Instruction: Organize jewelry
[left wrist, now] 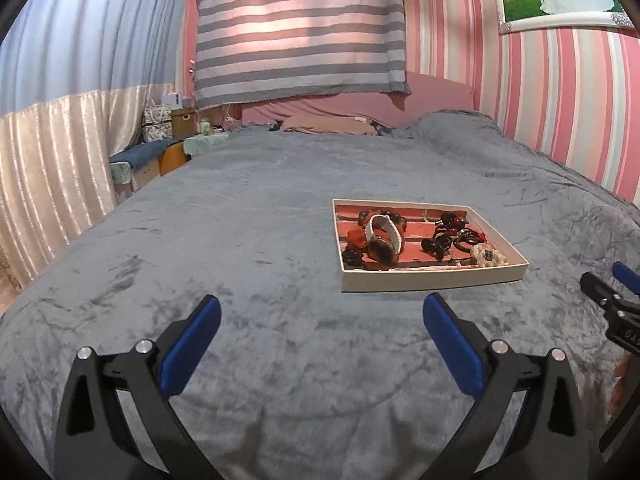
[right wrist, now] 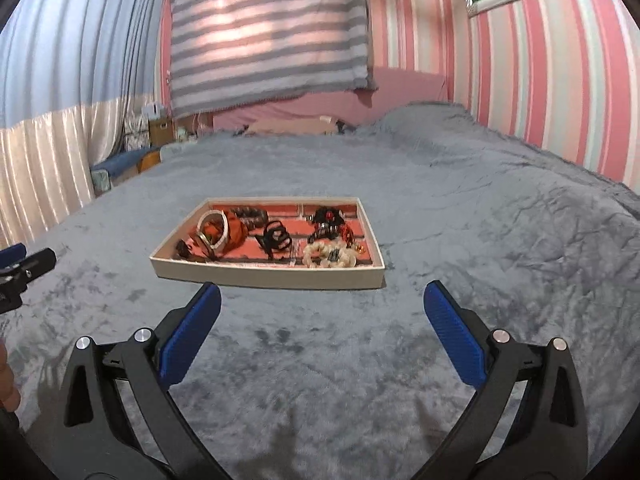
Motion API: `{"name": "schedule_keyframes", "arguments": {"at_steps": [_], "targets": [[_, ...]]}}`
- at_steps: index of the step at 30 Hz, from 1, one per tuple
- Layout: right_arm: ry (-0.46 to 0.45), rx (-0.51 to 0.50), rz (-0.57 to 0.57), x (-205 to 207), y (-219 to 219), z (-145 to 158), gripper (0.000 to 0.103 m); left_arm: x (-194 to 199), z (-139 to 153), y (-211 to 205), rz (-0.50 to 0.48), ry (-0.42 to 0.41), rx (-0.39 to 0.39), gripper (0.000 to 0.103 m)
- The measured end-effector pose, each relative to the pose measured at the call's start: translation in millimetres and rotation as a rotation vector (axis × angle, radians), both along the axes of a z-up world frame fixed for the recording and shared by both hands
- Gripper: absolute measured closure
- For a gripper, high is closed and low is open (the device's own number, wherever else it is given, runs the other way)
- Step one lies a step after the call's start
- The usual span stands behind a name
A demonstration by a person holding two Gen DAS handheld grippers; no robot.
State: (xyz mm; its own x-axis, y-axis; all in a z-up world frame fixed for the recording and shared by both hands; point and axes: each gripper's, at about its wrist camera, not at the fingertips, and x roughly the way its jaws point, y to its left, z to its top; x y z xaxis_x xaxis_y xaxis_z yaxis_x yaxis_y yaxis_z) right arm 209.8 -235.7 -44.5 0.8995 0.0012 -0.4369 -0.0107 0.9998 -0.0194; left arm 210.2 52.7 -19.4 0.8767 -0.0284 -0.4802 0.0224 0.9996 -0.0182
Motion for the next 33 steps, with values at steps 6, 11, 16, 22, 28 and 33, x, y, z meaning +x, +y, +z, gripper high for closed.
{"name": "schedule_keyframes", "arguments": {"at_steps": [6,11,16,22,28,33], "targets": [[-0.030,0.009,-0.005,-36,2,4,0.004,-31,7,-3,0.026,-0.055,0.024,0.004],[-0.025,0.005,-0.013,-58,5,0,0.004,-48,13,-10,0.004,-0.089,0.040,0.004],[-0.045,-0.011,-0.027,-71,3,1,0.004,-61,14,-16,-0.009,-0.101,0.044,0.004],[-0.068,-0.011,-0.046,-77,-1,7,0.004,-67,13,-13,0.005,-0.097,0.034,0.004],[-0.081,-0.030,-0.049,-79,2,8,0.004,-70,15,-10,0.015,-0.112,0.028,0.004],[-0.091,-0.040,-0.045,-82,5,12,0.004,-73,16,-9,0.014,-0.117,0.018,0.004]]}}
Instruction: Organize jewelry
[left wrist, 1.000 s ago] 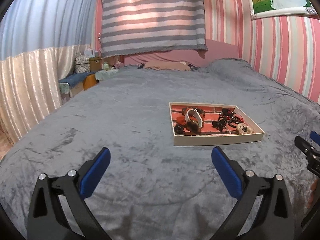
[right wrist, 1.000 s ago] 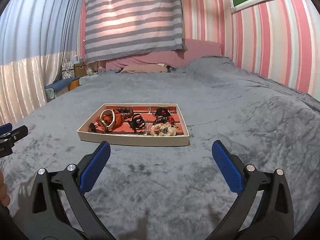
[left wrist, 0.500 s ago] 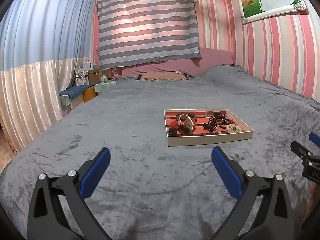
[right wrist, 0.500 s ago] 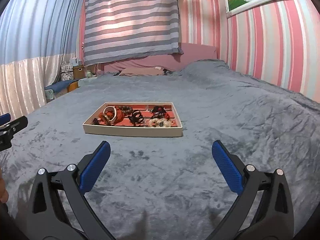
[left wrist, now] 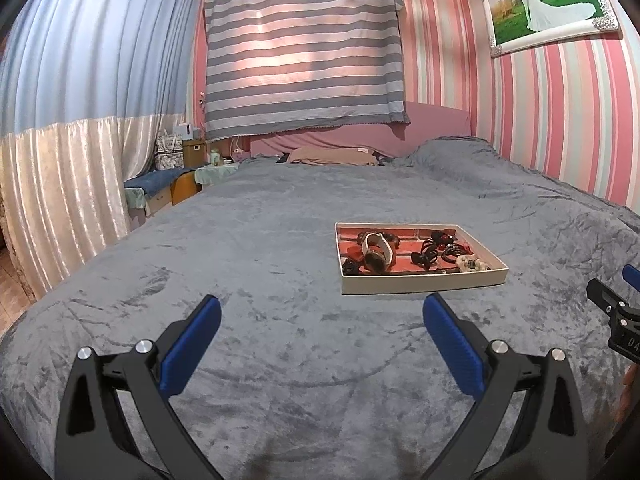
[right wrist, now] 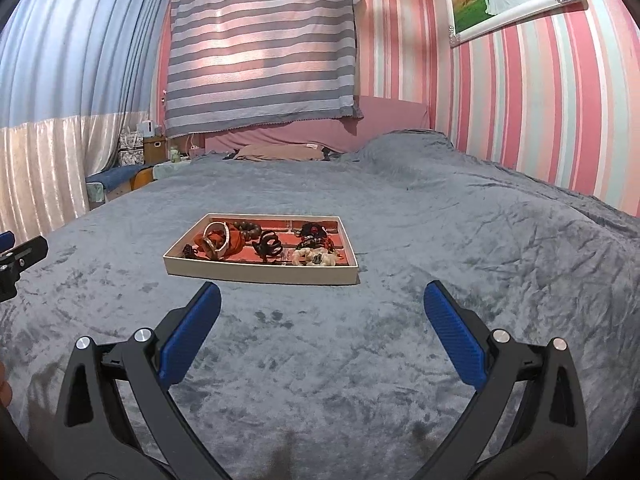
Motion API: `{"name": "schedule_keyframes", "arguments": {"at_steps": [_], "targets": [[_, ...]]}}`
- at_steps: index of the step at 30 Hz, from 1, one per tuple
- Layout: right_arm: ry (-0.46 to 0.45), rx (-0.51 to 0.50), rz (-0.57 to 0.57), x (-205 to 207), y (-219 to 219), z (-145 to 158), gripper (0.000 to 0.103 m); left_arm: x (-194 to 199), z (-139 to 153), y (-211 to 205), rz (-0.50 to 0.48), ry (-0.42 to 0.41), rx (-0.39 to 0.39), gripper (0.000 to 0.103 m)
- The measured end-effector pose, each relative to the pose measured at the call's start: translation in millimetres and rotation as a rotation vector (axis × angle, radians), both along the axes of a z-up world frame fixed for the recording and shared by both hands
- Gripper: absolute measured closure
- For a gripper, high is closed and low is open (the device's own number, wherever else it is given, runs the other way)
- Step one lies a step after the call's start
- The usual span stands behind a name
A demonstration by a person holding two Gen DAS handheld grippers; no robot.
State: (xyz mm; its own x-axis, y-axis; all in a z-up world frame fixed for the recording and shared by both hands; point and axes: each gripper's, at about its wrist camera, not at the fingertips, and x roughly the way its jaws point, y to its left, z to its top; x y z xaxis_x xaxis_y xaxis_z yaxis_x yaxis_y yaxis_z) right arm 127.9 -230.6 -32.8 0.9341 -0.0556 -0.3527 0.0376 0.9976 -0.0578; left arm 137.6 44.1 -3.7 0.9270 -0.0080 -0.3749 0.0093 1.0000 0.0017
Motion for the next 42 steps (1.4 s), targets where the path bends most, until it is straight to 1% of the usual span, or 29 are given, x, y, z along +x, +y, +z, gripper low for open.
{"name": "schedule_keyframes", "arguments": {"at_steps": [8,15,42], "targets": [[0.003,0.004,-0.004,-0.9,-0.5,0.5,0.004,-2.3,3.2,3.1,0.000,-0.003,-0.011,0.004],[-0.005,-0.001,-0.012,-1.0,-1.4,1.0,0.004,-3.5,3.2,3.1,0.007,-0.017,0.002,0.004],[-0.013,-0.005,-0.023,-4.4,0.1,2.0,0.004,-1.5,3.8,0.6,-0.004,-0.015,-0.004,0.004]]}}
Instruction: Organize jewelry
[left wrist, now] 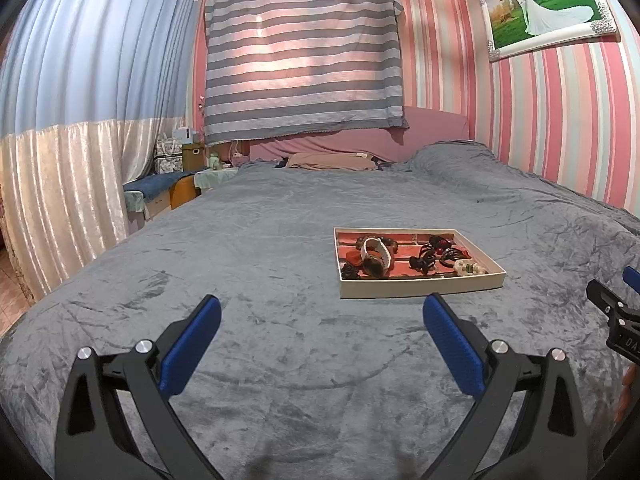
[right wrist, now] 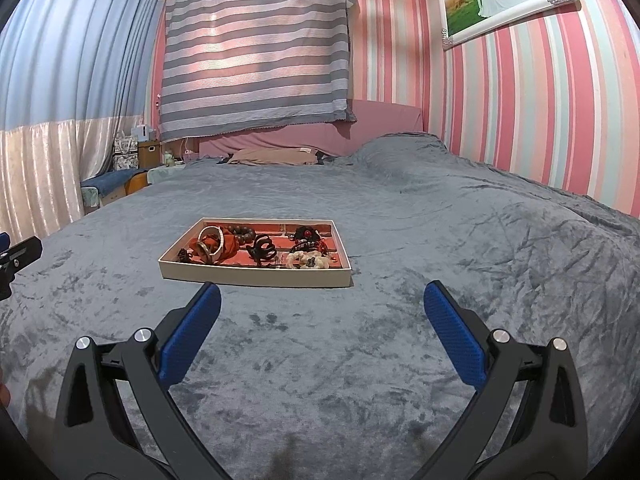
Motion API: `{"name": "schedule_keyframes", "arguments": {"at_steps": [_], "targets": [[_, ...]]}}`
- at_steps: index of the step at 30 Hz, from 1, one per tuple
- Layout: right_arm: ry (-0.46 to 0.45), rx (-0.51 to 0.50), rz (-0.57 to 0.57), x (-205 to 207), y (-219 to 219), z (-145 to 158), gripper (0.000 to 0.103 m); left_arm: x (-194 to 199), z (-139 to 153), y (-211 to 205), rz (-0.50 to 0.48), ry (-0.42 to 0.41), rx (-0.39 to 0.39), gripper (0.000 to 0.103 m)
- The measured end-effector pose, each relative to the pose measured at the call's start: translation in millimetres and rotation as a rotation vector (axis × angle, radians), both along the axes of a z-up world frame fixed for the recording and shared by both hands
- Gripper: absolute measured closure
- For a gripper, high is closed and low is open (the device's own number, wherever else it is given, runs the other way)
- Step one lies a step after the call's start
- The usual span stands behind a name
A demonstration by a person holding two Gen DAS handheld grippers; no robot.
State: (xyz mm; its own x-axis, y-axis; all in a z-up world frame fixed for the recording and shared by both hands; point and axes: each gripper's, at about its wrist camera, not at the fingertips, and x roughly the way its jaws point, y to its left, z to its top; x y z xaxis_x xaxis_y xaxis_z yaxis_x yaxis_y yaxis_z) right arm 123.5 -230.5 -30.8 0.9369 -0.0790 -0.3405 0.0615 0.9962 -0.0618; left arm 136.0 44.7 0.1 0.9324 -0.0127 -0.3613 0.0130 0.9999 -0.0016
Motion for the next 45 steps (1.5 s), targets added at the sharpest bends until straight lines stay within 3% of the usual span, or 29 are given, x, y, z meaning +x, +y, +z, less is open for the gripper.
{"name": "schedule_keyframes", "arguments": {"at_steps": [45], "targets": [[0.005,0.005,-0.006,3.5,-2.4,-3.4,0.004,4.1,-1.9,0.8,0.003,0.006,-0.002,0.004]]}}
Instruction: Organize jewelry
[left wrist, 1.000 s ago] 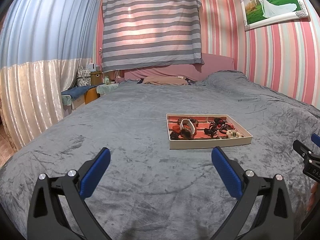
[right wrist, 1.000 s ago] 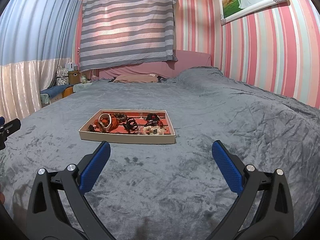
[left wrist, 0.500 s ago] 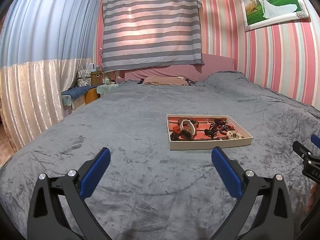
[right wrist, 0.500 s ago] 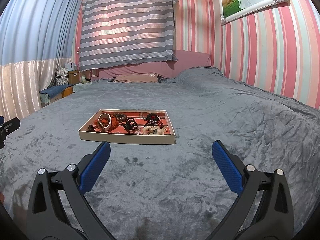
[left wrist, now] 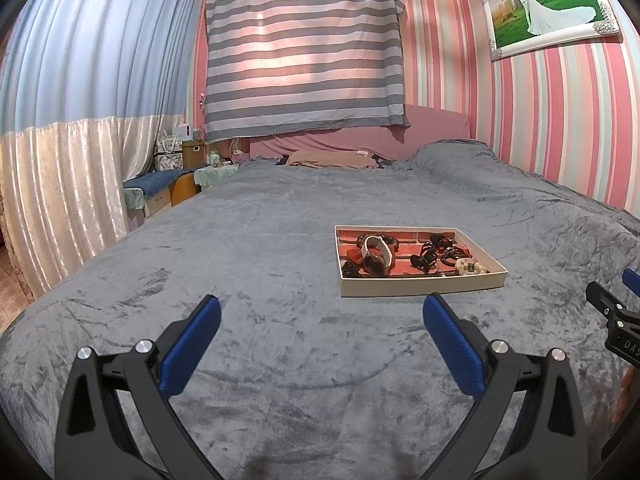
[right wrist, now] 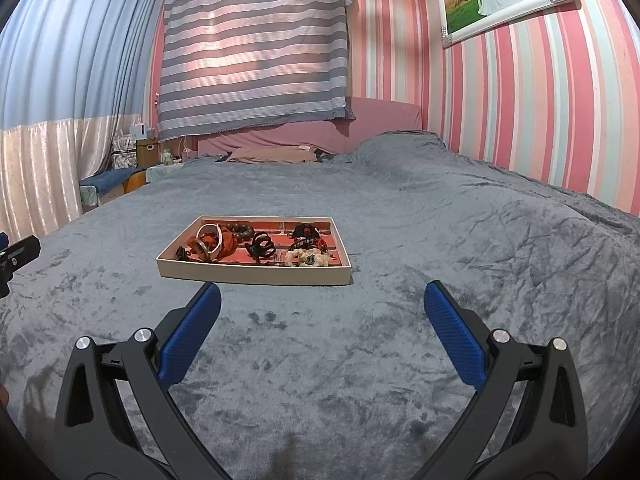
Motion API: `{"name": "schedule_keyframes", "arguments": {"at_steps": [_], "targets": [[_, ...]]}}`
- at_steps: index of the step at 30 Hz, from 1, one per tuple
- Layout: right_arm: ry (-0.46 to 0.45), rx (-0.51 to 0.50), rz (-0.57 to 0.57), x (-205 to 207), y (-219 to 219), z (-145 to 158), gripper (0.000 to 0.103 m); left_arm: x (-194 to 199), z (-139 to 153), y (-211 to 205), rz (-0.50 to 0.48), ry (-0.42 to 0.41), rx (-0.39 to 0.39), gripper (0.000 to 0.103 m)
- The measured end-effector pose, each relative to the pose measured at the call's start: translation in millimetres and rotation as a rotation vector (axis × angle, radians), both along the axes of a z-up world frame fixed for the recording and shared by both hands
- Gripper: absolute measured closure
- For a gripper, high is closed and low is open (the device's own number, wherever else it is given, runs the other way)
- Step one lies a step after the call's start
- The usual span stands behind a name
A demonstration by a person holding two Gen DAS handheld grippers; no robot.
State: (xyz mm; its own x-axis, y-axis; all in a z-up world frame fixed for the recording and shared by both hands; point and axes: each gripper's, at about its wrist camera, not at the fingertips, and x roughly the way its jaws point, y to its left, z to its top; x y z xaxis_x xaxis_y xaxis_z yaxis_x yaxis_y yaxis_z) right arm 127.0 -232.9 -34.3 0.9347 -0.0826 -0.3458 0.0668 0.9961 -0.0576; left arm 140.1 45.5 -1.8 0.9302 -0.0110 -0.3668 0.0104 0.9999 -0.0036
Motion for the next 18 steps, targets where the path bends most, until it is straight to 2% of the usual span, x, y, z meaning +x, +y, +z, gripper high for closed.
{"name": "schedule_keyframes", "arguments": {"at_steps": [18], "targets": [[0.000,-0.007,0.000,1.5,1.3,-2.0,0.004,0.8,-1.6,0.0,-0.007,-0.003,0.001,0.004]]}}
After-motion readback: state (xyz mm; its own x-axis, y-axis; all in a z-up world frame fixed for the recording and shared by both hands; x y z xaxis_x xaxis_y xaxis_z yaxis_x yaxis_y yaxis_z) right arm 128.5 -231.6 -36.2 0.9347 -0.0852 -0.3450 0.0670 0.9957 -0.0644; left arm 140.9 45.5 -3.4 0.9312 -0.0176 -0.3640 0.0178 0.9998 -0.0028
